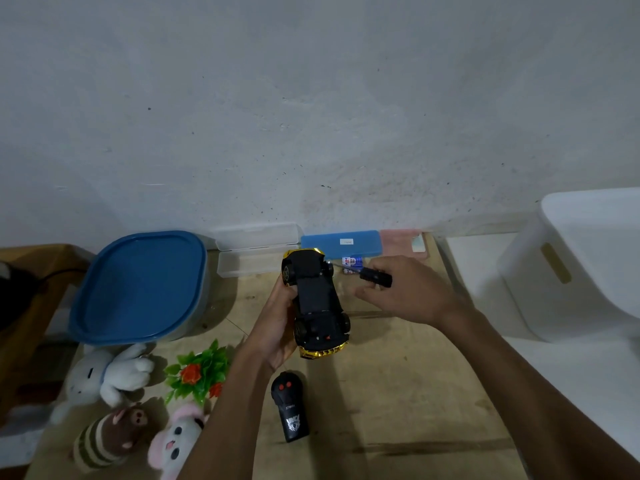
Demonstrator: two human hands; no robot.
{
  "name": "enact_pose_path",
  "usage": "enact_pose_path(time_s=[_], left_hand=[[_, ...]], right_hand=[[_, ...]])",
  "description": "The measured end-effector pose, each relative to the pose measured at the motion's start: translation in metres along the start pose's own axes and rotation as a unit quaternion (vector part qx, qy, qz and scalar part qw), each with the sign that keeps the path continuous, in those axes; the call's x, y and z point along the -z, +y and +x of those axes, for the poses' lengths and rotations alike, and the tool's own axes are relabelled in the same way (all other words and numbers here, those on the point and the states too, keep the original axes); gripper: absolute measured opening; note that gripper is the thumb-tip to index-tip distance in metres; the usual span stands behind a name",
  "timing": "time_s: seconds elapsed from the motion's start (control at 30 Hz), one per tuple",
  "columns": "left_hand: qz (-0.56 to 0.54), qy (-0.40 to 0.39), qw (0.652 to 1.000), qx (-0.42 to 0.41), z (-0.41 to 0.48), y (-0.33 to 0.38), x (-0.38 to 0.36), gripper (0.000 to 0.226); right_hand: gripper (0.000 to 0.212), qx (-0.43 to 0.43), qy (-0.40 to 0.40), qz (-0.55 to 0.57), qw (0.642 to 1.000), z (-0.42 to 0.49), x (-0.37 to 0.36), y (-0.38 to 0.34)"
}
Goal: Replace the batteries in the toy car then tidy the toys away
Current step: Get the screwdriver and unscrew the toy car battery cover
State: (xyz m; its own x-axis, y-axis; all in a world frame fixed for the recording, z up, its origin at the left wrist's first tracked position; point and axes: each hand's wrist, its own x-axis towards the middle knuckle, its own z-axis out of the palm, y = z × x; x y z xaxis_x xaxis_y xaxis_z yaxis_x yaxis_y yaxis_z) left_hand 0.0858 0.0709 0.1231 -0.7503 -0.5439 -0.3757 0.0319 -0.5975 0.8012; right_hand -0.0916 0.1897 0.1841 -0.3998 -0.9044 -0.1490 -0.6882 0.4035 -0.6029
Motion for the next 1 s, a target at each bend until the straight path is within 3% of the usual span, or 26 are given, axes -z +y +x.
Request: enact_pose_path(time_s=[0.13,0.2,0.33,0.5,0.67,0.83,0.93,1.0], left_hand=[[-0.001,-0.008,1.0,0.01,-0.002,-0.001,0.0,0.046],[-0.001,-0.016,1.0,0.011,-0.004,0.001,-0.002,0.046],[-0.001,-0.022,1.0,0.008,-0.006,0.007,-0.006,0.045],[-0.001,-0.011,1.0,0.013,-0.006,0.006,-0.006,0.038],[0.016,0.003,1.0,0.019,-0.001,-0.001,-0.004,0.038],[0.015,0.033,0.999,0.034,-0.001,-0.004,-0.001,0.033],[0.03,0.064,0.997,0.043,-0.002,-0.008,0.006,0.028],[0.035,0.066,0.997,0.034,-0.002,-0.009,0.008,0.03]], right_hand=[[0.024,-0.012,0.034,0.177,0.983,0.002,-0.027,-0.001],[0.035,-0.027,0.039,0.219,0.975,0.004,-0.042,-0.003],[0.034,-0.047,0.042,0.284,0.957,0.005,-0.059,-0.003],[0.012,-0.028,0.033,0.369,0.928,0.006,-0.058,-0.002],[0.01,-0.049,-0.005,0.413,0.91,0.003,-0.052,0.004],[0.023,-0.106,0.048,0.461,0.88,-0.008,-0.051,0.028],[0.013,-0.164,0.09,0.405,0.895,-0.019,-0.064,0.062],[0.02,-0.206,0.102,0.353,0.907,-0.025,-0.082,0.09]])
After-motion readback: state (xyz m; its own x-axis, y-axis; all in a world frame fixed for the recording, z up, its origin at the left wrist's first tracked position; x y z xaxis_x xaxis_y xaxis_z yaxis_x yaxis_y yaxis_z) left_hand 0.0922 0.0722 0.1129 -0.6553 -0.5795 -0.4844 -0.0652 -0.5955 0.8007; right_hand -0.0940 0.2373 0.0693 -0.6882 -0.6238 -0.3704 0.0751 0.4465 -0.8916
